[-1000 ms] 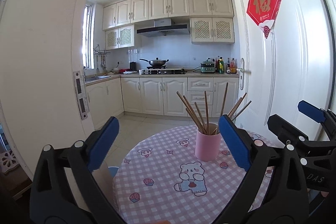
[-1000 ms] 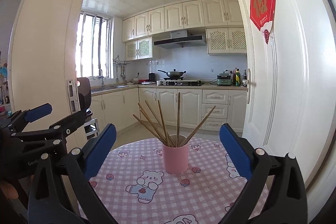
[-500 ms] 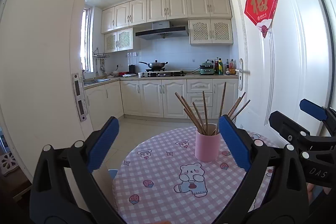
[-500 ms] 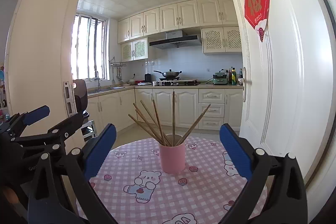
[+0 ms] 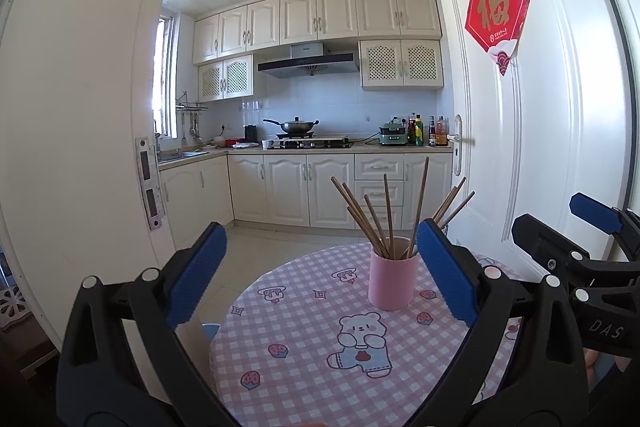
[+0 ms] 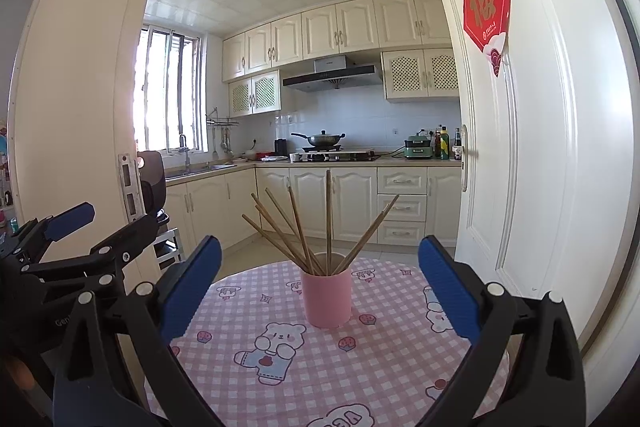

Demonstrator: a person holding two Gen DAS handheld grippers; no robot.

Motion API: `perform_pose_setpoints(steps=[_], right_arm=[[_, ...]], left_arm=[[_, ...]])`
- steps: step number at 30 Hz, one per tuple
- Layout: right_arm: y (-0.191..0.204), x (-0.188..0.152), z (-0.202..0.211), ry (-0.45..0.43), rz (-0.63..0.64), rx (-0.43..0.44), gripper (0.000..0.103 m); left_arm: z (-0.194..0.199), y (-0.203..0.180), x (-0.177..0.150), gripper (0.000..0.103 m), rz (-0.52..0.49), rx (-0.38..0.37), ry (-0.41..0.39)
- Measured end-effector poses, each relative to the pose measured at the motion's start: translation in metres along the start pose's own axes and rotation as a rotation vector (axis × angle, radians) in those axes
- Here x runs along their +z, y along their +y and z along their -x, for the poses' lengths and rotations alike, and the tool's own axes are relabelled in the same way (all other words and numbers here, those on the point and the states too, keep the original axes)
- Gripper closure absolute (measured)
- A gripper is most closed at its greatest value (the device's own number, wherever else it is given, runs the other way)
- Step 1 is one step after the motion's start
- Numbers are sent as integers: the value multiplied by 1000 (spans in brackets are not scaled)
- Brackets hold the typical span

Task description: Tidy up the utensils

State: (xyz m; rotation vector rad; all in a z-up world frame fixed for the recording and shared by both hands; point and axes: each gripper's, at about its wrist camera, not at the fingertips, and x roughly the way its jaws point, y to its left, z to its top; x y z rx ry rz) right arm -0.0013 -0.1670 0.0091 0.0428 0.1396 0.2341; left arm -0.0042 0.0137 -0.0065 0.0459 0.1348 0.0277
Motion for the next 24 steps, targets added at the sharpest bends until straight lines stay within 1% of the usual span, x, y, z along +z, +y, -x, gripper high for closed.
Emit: perform_pose_setpoints(steps=[24], right_arm=[[0, -1, -1, 2, -8, 4, 8]], left_arm=[[-1, -3, -2, 9, 0, -2, 2]])
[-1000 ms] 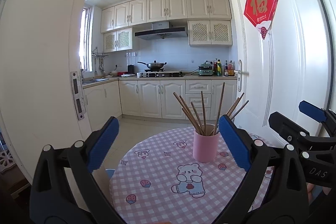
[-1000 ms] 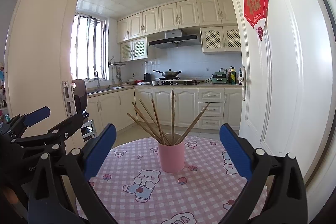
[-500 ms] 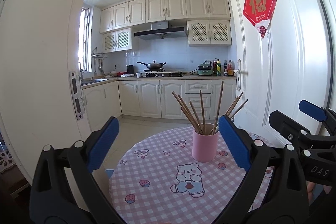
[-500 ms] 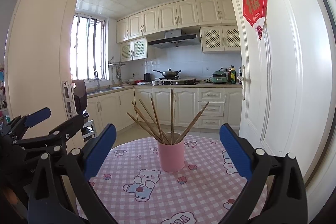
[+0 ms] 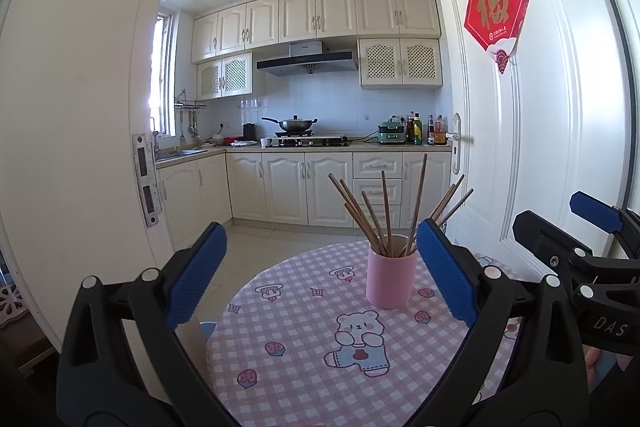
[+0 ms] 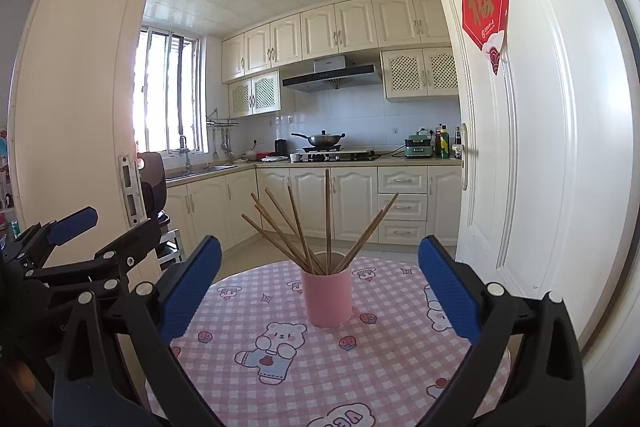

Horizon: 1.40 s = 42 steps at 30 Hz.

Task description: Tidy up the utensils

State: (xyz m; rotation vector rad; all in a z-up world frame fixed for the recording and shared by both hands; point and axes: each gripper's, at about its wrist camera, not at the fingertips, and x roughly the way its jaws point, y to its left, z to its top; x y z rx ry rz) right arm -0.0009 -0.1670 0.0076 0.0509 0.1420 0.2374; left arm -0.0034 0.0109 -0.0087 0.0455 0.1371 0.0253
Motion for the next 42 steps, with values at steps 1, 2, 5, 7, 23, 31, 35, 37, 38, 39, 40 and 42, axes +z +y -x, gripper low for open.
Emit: perform_pose_setpoints(steps=[1, 2, 5, 7, 23, 31, 35, 37, 38, 39, 40, 42], right_arm=[[0, 0, 0, 0, 0, -1, 8], [0, 0, -1, 0, 0, 0, 8], [-1, 0, -1, 5, 1, 1, 8], [0, 1, -1, 3, 2, 0, 8], [-2, 1, -2, 3, 5, 3, 8], [-3, 1, -3, 6, 4, 4, 8], [-3, 1, -3, 6, 4, 4, 8], [-3, 1, -3, 6, 5, 3, 8], [-3, 1, -3, 5, 7, 3, 8], [-3, 1, -4, 7, 6, 3, 8], [-4, 1, -4, 9, 7, 3, 8], [-5, 0, -5, 8, 7, 2, 8]], left_arm=[[0, 0, 0, 9, 0, 0, 0], [-1, 0, 0, 9, 0, 1, 1], [-1, 1, 0, 9, 1, 0, 2], [-1, 1, 0, 9, 2, -2, 5], [-3, 0, 0, 9, 12, -7, 9], [-4, -1, -1, 9, 13, -6, 13], [-4, -1, -1, 9, 14, -7, 13], [-4, -1, -1, 9, 15, -8, 16], [-4, 0, -1, 9, 16, -9, 16], [-4, 0, -1, 9, 18, -11, 18], [-5, 0, -2, 9, 19, -12, 19], [-5, 0, -2, 9, 20, -11, 20]])
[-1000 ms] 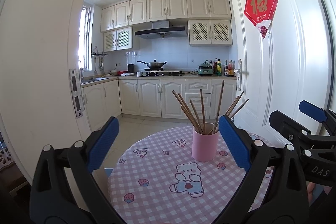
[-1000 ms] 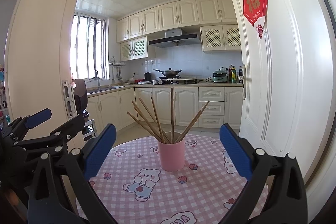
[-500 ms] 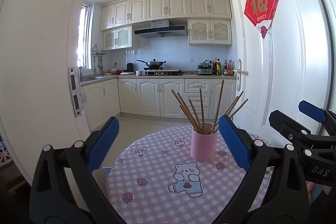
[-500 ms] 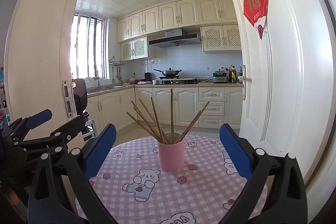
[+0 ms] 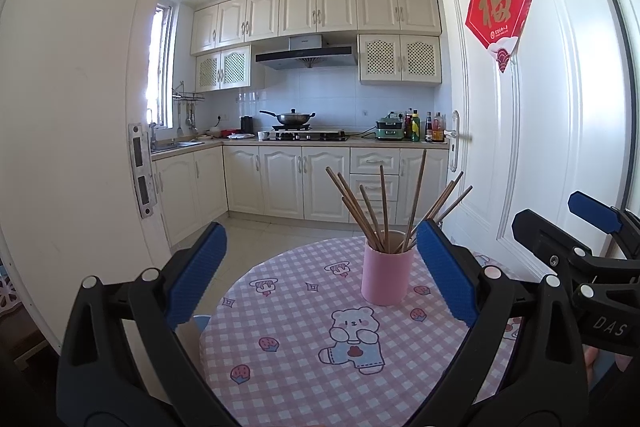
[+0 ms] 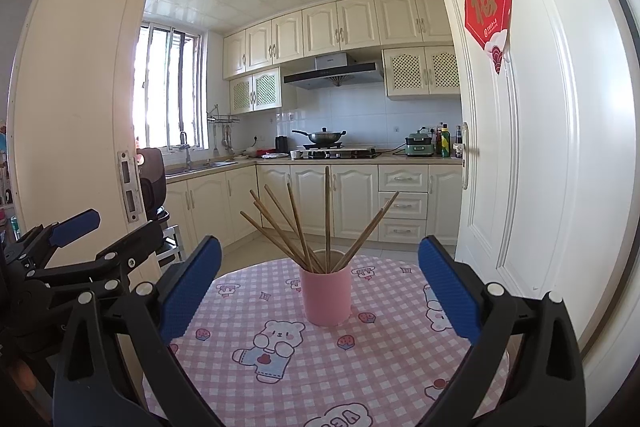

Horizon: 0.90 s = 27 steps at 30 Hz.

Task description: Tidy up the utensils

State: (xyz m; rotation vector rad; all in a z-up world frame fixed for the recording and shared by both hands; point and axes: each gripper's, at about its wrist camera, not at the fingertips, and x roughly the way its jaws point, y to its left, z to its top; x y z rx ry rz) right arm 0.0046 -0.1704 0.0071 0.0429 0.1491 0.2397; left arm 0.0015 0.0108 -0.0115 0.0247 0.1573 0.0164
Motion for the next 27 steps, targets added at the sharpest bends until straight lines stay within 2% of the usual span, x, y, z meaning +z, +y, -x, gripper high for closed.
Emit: perform_pose_setpoints(steps=[27], right_arm=[[-3, -6, -7, 18, -12, 0, 8]], left_arm=[[-10, -2, -6, 9, 2, 3, 20]])
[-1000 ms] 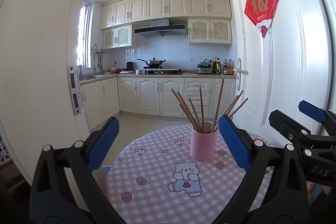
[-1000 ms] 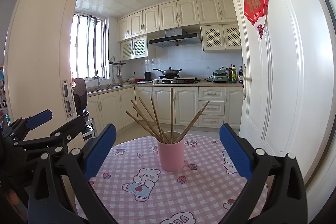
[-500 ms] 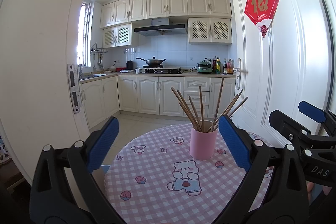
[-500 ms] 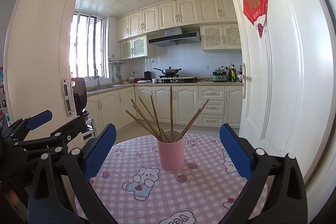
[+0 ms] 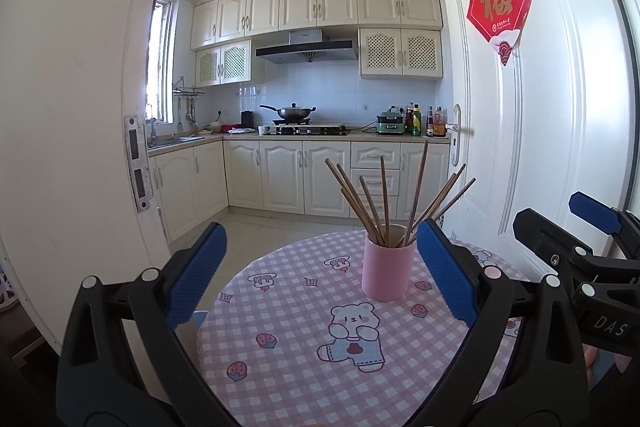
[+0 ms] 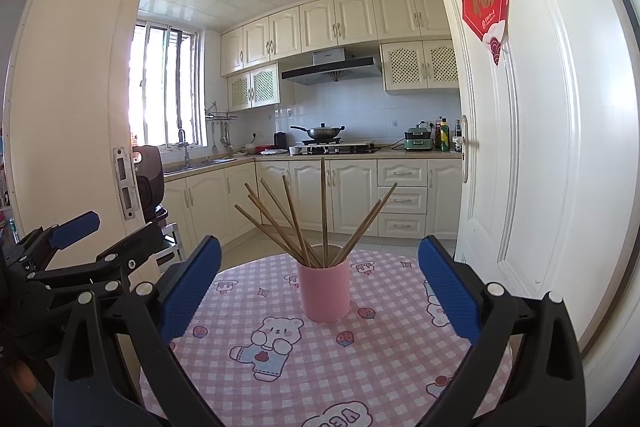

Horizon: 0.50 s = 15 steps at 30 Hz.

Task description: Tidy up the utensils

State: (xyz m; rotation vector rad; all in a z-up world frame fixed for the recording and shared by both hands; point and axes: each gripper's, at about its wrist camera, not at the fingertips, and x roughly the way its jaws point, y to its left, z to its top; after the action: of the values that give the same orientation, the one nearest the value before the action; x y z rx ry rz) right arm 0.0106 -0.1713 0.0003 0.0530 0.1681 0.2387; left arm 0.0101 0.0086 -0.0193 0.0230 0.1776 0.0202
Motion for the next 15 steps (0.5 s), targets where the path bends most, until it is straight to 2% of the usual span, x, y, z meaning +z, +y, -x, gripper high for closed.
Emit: perform_pose_setpoints(steps=[11, 15], right_arm=[[-5, -6, -23, 31, -12, 9, 8], [-7, -11, -35, 58, -16, 16, 8]], left_arm=[[-21, -1, -6, 9, 3, 7, 39], [-38, -1, -12, 9, 14, 0, 91]])
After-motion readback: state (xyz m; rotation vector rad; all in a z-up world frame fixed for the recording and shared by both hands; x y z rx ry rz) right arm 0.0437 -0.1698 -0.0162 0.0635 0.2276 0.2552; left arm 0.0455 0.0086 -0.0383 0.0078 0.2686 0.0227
